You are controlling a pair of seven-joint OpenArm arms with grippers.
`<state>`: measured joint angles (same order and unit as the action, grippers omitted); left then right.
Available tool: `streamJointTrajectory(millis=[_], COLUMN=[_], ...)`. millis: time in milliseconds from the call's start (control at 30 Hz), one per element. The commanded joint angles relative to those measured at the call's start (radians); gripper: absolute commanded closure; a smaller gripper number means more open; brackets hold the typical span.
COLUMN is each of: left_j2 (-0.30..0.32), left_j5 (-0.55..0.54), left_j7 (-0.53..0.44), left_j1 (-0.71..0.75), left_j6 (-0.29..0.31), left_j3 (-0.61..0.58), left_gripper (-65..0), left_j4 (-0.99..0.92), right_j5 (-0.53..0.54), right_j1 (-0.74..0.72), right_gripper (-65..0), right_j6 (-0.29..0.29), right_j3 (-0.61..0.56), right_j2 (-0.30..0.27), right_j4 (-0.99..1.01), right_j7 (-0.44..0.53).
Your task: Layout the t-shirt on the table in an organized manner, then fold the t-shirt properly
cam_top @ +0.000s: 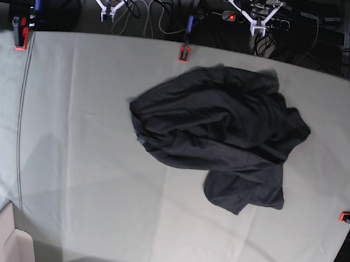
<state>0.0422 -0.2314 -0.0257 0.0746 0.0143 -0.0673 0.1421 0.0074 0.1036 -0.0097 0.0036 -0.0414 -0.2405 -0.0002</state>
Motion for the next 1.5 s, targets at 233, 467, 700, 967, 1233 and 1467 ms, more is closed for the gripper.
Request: streamJointTrajectory(millis=[233, 467, 700, 967, 1233, 1467], left_j2=[0.017, 0.034, 0.055, 0.198, 0.304, 0.253], left_j5=[0.002, 0.002, 0.000, -0.023, -0.155, -0.159], left_j7=[-0.003, -0.003, -0.004, 0.137, 0.163, 0.376], left_j1=[0.006, 0.006, 0.090, 0.509, 0.753, 0.782], left_j6=[-0.009, -0.009, -0.009, -0.009, -0.018, -0.014], left_j3=[-0.001, -0.001, -0.001, 0.011, 0.083, 0.288], left_gripper=[0.0, 0.0, 0.0, 0.0, 0.0, 0.0], left_j4=[0.003, 0.007, 0.084, 0.835, 1.405, 1.717], right_j5=[-0.002, -0.002, -0.002, -0.002, -0.002, -0.002], right_j1=[0.031, 0.040, 0.143, 0.552, 0.735, 0.729], right_gripper=[0.0, 0.0, 0.0, 0.0, 0.0, 0.0], right_j6=[0.014, 0.014, 0.015, 0.015, 0.015, 0.015], right_j3=[-0.001, -0.001, -0.001, 0.006, 0.008, 0.005], right_j2=[-0.004, -0.002, -0.007, -0.045, -0.087, -0.088], right_j4=[-0.015, -0.043, -0.159, -0.814, -1.347, -1.718], right_j7=[0.007, 0.007, 0.038, -0.002, -0.119, -0.332])
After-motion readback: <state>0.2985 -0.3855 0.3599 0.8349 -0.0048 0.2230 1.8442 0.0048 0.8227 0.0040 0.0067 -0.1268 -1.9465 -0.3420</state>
